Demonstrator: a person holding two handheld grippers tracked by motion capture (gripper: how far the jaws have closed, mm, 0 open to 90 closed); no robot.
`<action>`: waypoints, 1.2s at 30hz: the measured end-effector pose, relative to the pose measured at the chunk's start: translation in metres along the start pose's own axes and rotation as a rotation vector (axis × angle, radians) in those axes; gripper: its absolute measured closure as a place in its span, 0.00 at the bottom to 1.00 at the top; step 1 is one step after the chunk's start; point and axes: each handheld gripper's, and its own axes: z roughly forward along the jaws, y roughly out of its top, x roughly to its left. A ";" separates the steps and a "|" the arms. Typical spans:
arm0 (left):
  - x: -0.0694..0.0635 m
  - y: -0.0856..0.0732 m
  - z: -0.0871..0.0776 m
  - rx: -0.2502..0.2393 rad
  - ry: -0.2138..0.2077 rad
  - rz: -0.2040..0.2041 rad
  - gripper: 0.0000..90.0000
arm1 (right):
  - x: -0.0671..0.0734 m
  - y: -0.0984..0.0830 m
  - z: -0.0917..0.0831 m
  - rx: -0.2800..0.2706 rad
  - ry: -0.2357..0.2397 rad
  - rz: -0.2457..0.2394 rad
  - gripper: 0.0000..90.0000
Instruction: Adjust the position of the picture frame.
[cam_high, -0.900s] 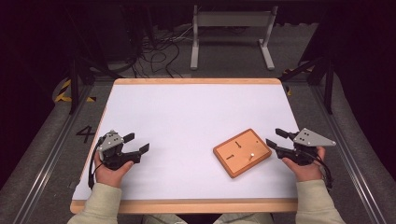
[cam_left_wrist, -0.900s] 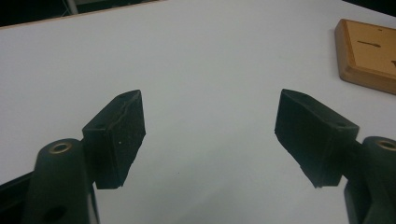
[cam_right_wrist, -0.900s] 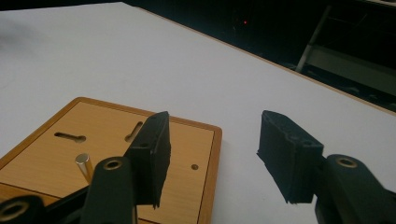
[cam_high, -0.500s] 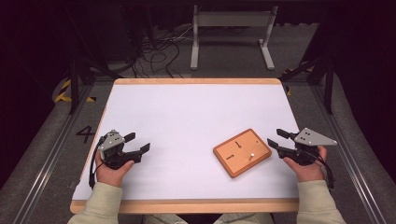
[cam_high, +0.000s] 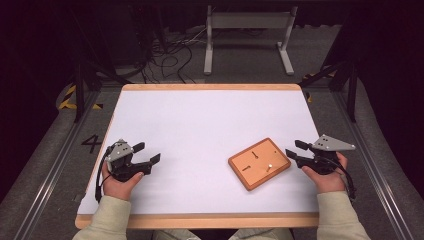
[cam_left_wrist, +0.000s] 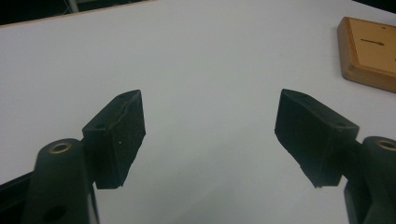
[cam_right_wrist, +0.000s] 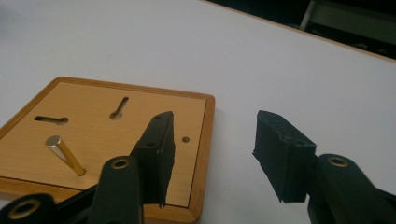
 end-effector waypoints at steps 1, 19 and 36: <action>0.000 0.000 0.000 0.001 0.000 0.000 0.28 | -0.001 0.000 0.001 0.013 -0.003 0.003 0.56; 0.000 -0.001 0.002 0.014 0.004 0.003 0.27 | -0.005 -0.011 0.017 0.254 -0.046 0.038 1.00; 0.000 -0.002 0.003 0.021 0.005 -0.005 0.27 | 0.000 -0.012 0.025 0.340 -0.010 0.059 1.00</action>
